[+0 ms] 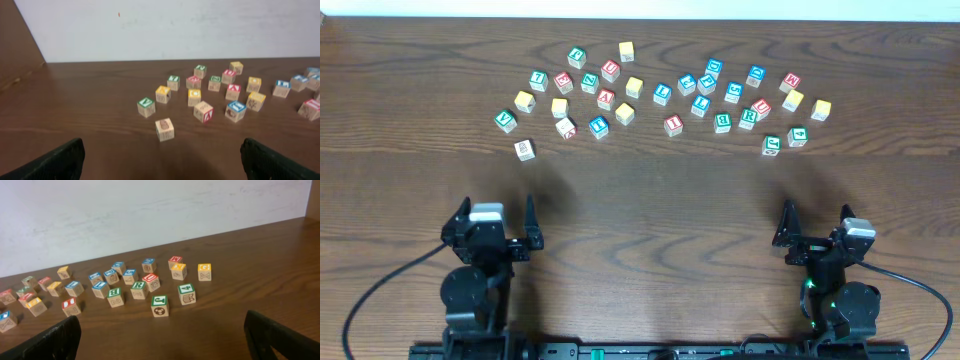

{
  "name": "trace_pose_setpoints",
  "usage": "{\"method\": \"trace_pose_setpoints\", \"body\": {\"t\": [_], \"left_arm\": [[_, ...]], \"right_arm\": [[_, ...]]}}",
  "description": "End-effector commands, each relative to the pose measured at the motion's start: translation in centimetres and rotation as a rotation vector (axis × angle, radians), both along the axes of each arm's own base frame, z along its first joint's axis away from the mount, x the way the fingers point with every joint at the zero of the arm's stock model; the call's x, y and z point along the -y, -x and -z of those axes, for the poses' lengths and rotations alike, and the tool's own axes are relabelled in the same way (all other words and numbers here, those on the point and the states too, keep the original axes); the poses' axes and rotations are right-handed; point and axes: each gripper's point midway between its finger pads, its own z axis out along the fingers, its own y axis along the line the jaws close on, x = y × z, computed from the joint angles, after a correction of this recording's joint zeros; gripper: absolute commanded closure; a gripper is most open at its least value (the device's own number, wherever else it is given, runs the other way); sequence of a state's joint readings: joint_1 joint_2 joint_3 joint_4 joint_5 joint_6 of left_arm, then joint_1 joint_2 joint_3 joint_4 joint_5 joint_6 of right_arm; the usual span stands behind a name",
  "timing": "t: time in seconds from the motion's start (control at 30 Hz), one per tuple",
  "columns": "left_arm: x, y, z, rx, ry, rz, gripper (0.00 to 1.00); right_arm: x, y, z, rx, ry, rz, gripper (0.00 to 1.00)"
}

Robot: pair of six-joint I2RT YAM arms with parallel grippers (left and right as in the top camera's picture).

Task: Spell out CORL
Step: 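Raise both arms and move the grippers forward over the block cluster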

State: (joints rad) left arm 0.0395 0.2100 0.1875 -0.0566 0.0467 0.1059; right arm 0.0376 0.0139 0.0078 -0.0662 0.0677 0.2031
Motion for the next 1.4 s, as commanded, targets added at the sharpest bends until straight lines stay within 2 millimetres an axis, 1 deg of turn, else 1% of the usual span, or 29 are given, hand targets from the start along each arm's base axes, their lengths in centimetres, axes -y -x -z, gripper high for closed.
{"method": "trace_pose_setpoints", "body": {"t": [0.0,0.13,0.23,0.3,0.47,0.6,0.83,1.0,1.07,1.2,1.3,1.37], "left_arm": [[0.1,-0.4,-2.8,0.025,-0.008,0.013,0.02],[0.8,-1.3,-5.4,0.022,-0.001,0.054,0.02],[1.3,-2.3,-7.0,-0.004,0.007,0.084,0.02],[1.7,-3.1,-7.9,-0.044,0.016,0.111,0.02],[3.0,-5.2,-9.1,-0.181,0.054,0.188,0.02],[3.9,-6.8,-9.4,-0.315,0.093,0.243,0.02],[3.9,-9.4,-9.4,-0.563,0.154,0.232,0.02],[3.9,-10.8,-9.6,-0.679,0.174,0.225,0.02],[3.9,-11.2,-9.6,-0.693,0.177,0.224,0.02],[3.8,-11.5,-9.5,-0.691,0.175,0.224,0.02],[3.8,-11.5,-9.5,-0.692,0.175,0.224,0.02],[3.8,-11.5,-9.5,-0.692,0.175,0.224,0.02]], "right_arm": [[0.3,0.0,0.0,0.003,0.01,0.013,0.01],[0.3,0.0,0.0,0.003,0.01,0.013,0.01],[0.3,0.0,0.0,0.003,0.01,0.013,0.01],[0.3,0.0,0.0,0.003,0.01,0.013,0.01],[0.3,0.0,0.0,0.003,0.01,0.013,0.01],[0.3,0.0,0.0,0.003,0.01,0.013,0.01],[0.3,0.0,0.0,0.003,0.01,0.013,0.01],[0.3,0.0,-0.3,0.013,0.01,0.013,0.01],[0.2,0.0,-0.1,0.006,0.01,0.007,0.01],[0.6,0.0,-0.1,0.008,0.009,0.033,0.01],[-0.5,0.0,-0.6,0.028,-0.004,-0.034,0.01],[-1.0,0.0,-0.7,0.032,-0.005,-0.059,0.01]]}}
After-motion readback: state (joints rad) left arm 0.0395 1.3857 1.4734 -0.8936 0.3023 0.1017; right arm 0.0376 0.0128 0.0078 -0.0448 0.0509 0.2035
